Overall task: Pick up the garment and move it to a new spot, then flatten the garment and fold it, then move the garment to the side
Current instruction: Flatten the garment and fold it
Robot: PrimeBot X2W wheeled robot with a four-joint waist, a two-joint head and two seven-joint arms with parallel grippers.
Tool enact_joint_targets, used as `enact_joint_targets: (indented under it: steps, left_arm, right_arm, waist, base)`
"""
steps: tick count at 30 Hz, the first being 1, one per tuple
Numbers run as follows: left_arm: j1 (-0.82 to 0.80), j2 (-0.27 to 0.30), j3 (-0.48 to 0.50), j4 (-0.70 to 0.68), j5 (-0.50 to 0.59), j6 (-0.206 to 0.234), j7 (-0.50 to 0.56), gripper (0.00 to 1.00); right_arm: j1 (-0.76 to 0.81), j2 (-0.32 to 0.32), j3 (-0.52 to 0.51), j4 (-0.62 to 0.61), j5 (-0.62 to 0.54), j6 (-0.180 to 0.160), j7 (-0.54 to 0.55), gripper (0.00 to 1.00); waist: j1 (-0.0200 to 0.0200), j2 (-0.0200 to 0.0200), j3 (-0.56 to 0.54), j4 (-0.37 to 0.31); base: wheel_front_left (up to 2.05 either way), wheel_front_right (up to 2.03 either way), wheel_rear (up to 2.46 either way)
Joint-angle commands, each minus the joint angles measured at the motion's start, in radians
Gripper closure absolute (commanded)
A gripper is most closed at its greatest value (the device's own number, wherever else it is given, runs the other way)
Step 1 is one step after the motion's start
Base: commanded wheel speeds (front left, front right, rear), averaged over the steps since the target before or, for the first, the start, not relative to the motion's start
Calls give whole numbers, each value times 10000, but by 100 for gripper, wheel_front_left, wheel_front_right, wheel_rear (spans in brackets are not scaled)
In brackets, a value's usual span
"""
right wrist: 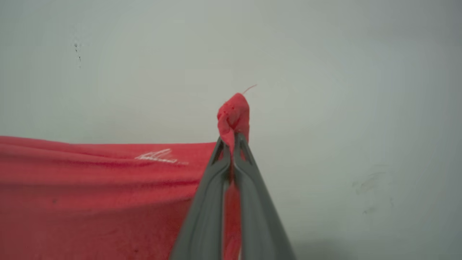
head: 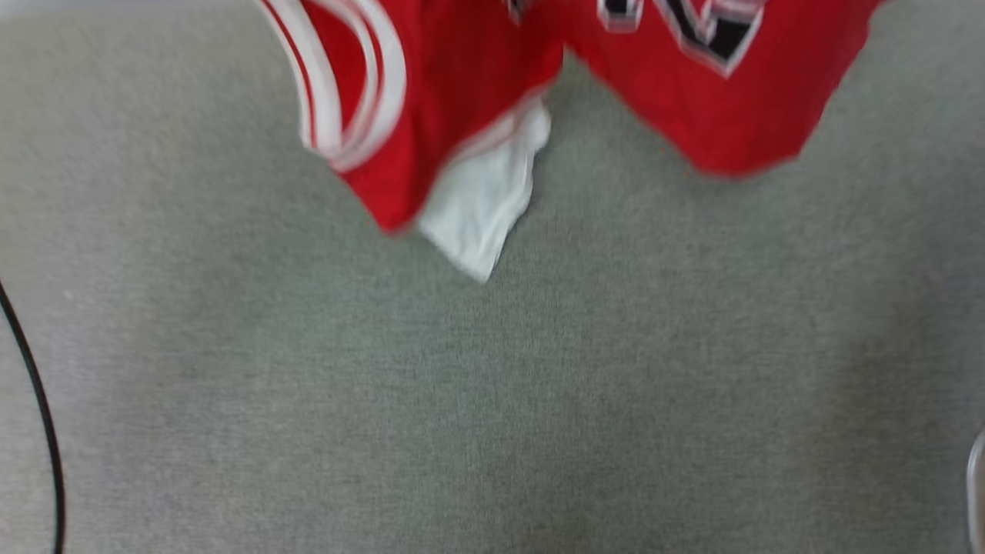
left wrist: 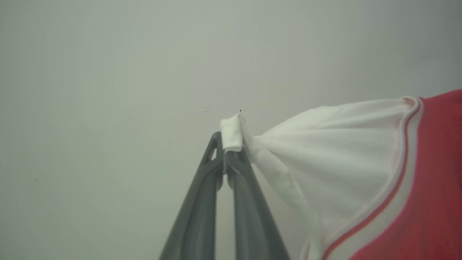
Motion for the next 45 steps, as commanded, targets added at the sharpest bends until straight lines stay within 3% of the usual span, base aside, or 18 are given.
enact_joint_targets:
  steps: [1, 9, 16, 21, 32, 45]
  left_arm:
    - [-978, 162, -100, 637, 301, -223, -74, 100]
    - [-5519, -417, -899, 4160, 1431, -755, -932, 100]
    - [-7890, -854, -1269, 6632, 2271, -701, -2136, 100]
    - [-8684, -1208, -1228, 8052, 2420, -601, -2720, 100]
    - [-6097, -2183, -677, 7344, 2020, -891, -2802, 100]
    - [44, -3452, -696, 5147, 2084, -1044, -2805, 100]
  right_arm:
    - [-723, -18, -163, 460, -345, -29, -342, 100]
    - [-3763, -319, -64, 2792, -1375, -41, -1590, 100]
    - [-5644, -212, -470, 4614, -2182, -46, -2942, 100]
    - [-6288, -59, -889, 5804, -2595, -77, -3848, 100]
    - [-5356, 281, -1008, 7438, -2381, -42, -4933, 100]
    - [-1834, 467, -546, 8216, -1303, -22, -5639, 100]
  waist:
    - [-2, 0, 1182, 12]
    - [-2, 0, 2802, 75]
    - [-2, 0, 3400, 186]
    - [-2, 0, 3656, 290]
    - [-2, 0, 3586, 530]
    - [-2, 0, 1586, 786]
  base:
    - [0, 0, 0]
    - [0, 0, 0]
    - [0, 0, 0]
    - [0, 0, 0]
    - [0, 0, 0]
    - [0, 0, 0]
